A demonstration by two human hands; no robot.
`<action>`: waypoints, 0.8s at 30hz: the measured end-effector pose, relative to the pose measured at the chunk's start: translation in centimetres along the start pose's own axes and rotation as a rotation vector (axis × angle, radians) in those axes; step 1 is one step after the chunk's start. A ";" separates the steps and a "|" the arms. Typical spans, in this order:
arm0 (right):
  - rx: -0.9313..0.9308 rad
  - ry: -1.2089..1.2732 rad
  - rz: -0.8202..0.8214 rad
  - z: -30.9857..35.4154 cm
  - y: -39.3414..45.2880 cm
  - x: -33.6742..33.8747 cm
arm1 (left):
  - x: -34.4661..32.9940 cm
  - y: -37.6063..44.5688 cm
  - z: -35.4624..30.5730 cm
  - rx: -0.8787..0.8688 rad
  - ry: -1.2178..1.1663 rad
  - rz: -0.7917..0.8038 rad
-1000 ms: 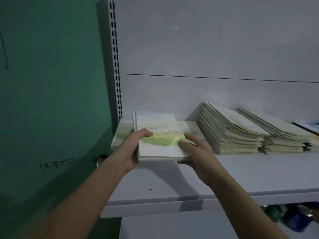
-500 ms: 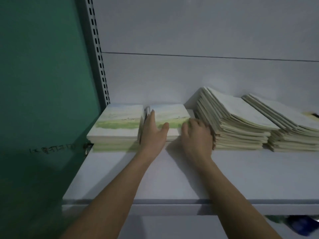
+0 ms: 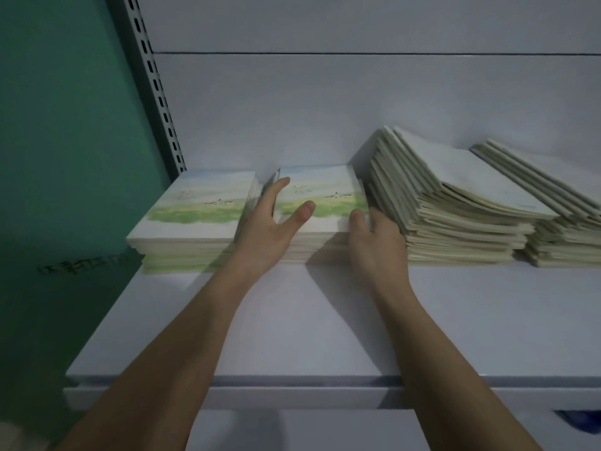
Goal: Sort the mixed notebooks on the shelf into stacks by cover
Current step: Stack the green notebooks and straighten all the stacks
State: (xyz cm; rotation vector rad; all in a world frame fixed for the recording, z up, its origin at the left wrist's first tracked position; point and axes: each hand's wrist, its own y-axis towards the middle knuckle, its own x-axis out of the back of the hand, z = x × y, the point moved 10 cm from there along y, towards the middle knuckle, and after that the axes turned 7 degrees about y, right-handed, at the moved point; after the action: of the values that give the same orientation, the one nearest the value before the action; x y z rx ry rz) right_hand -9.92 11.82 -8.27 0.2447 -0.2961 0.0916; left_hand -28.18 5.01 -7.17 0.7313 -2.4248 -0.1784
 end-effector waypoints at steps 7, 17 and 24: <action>-0.049 0.156 0.003 -0.5 -0.5 -0.2 | -0.4 -1.0 0.3 0.030 -0.090 0.006; -0.067 0.181 -0.006 -0.9 -0.1 0.1 | -1.2 -1.2 0.9 0.093 -0.127 0.025; -0.014 0.158 0.068 -0.9 -0.2 -0.4 | -1.5 -1.3 0.6 0.067 -0.149 0.011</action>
State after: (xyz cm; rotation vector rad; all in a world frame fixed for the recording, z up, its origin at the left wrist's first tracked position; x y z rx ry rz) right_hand -10.07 11.82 -9.30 0.2125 -0.1478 0.1752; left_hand -26.91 4.67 -8.74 0.7585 -2.5864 -0.1525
